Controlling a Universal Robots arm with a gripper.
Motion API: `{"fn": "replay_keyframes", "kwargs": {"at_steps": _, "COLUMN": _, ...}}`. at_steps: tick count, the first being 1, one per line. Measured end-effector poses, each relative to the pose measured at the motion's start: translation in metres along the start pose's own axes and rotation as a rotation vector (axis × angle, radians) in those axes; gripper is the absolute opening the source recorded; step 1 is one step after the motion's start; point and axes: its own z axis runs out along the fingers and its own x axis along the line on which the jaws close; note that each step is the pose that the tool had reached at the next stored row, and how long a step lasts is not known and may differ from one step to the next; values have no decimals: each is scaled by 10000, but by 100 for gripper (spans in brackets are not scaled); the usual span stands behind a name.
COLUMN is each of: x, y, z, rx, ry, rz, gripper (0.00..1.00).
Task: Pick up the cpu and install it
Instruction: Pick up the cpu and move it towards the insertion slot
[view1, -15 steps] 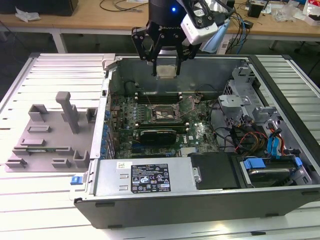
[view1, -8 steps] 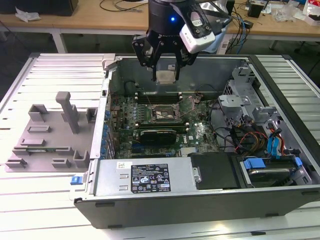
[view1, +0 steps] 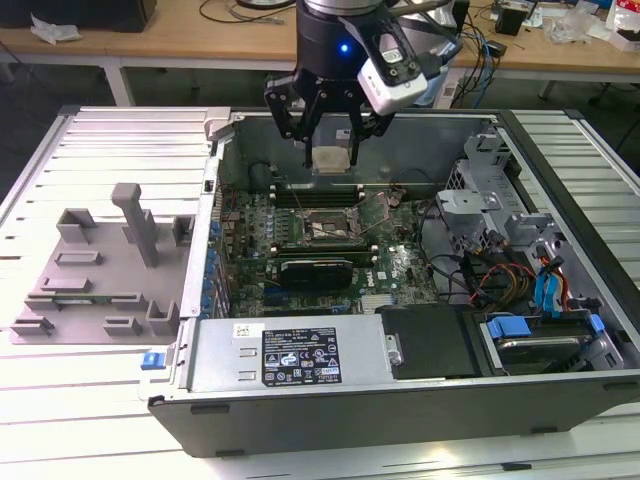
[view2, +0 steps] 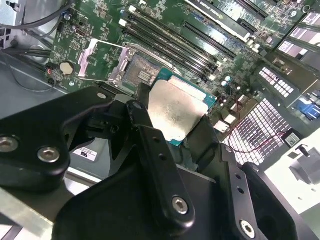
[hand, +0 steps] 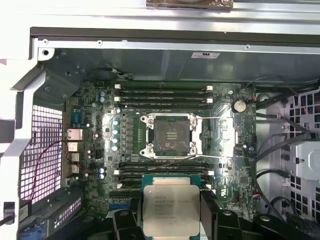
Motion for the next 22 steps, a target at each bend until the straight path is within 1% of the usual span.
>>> {"fn": "replay_keyframes", "kwargs": {"at_steps": 7, "x": 1, "y": 0, "z": 41, "rx": 1, "ry": 1, "rz": 0, "gripper": 55}}
{"fn": "replay_keyframes", "kwargs": {"at_steps": 12, "x": 1, "y": 0, "z": 47, "rx": 1, "ry": 1, "rz": 0, "gripper": 55}}
{"fn": "replay_keyframes", "kwargs": {"at_steps": 19, "x": 3, "y": -3, "z": 100, "rx": 3, "ry": 2, "rz": 0, "gripper": 55}}
{"fn": "replay_keyframes", "kwargs": {"at_steps": 22, "x": 4, "y": -5, "z": 137, "rx": 1, "ry": 1, "rz": 0, "gripper": 55}}
